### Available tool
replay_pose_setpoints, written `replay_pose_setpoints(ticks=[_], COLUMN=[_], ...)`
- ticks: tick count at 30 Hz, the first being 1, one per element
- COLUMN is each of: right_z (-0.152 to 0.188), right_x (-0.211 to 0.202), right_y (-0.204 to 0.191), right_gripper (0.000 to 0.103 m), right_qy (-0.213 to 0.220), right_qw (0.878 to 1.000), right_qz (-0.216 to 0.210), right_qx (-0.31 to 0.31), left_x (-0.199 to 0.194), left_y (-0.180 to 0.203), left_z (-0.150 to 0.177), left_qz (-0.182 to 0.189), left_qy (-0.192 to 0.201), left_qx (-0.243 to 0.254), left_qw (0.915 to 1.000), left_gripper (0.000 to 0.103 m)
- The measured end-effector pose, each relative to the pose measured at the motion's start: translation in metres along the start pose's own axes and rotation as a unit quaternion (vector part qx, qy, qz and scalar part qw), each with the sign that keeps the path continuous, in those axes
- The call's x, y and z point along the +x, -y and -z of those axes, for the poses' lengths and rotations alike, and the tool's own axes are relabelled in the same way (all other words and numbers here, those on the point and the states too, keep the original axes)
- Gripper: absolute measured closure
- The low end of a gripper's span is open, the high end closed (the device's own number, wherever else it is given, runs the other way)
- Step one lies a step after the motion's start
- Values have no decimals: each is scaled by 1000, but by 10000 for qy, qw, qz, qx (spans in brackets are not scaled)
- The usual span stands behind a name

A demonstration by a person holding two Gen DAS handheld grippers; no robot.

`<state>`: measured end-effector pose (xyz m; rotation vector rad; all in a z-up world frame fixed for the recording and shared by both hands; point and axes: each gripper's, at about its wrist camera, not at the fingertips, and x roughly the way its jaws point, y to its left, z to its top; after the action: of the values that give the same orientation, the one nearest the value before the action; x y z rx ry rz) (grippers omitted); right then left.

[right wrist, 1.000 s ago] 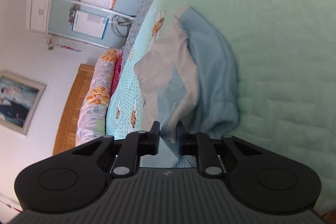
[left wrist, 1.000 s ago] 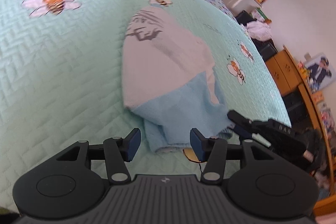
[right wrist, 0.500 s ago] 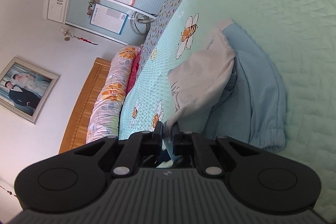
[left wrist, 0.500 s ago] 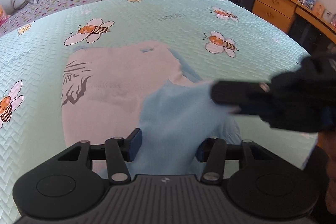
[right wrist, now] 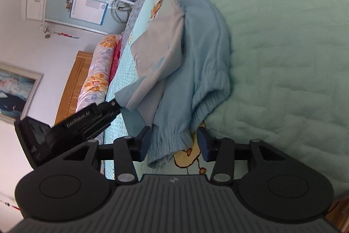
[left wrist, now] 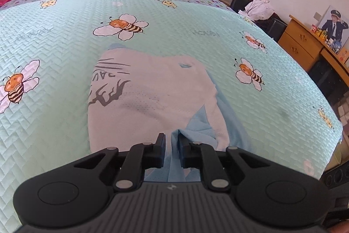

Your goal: Fold clothes

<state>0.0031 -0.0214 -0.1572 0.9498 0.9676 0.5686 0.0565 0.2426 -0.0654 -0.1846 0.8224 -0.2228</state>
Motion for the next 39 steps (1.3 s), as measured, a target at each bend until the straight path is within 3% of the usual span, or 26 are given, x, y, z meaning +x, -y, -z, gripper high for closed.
replay_pose_setpoints(ticks=[4,7,8,9,12,15,22,25,28,29,32,34,39], right_z=[8,10,9,9,11,8,-16,-18,-20,-21,-24,-26,-40], right_x=[11,14,15,15,10,1,-49,-55,-25,-21,-26,-30,-50], right_y=[-15,-18,-19,-22,-29,-42,-72,-66,-23,-11,-1,-6,-23], right_gripper=[63,64,74,95,98,98,99,99,99,98,97,92,71], right_qy=[0,13,23,44,237,447,1120,1134,668,656,775,725,1119], right_qw=[9964,9945,9942,9934,9902,9852,9659,9594,9627,9681,9782,9780,9765], right_qz=[407,488,505,555,636,677,915,1095,1681,1632,1326,1259,951], right_qx=[-750,-922,-949,-1004,-1223,-1507,-2149,-2340,-2014,-1784,-1400,-1496,-1578], left_x=[1,6,8,9,10,7,-10,-6,35,50,54,47,46], left_y=[1,2,2,2,3,9,49,59,56,52,50,55,60], left_z=[1,6,8,9,10,8,2,12,32,39,45,41,41], left_qz=[29,40,50,63,227,431,1279,1511,1245,1144,1225,1353,1318], left_qy=[-54,-179,-214,-248,-300,-307,-210,-260,-931,-1161,-1107,-1022,-1004], left_qx=[44,84,87,87,29,8,59,53,-43,-93,-167,-88,-58], left_qw=[10000,9998,9997,9996,9993,9986,9915,9882,9878,9866,9861,9855,9862], left_gripper=[90,89,89,89,90,91,95,95,95,96,96,96,96])
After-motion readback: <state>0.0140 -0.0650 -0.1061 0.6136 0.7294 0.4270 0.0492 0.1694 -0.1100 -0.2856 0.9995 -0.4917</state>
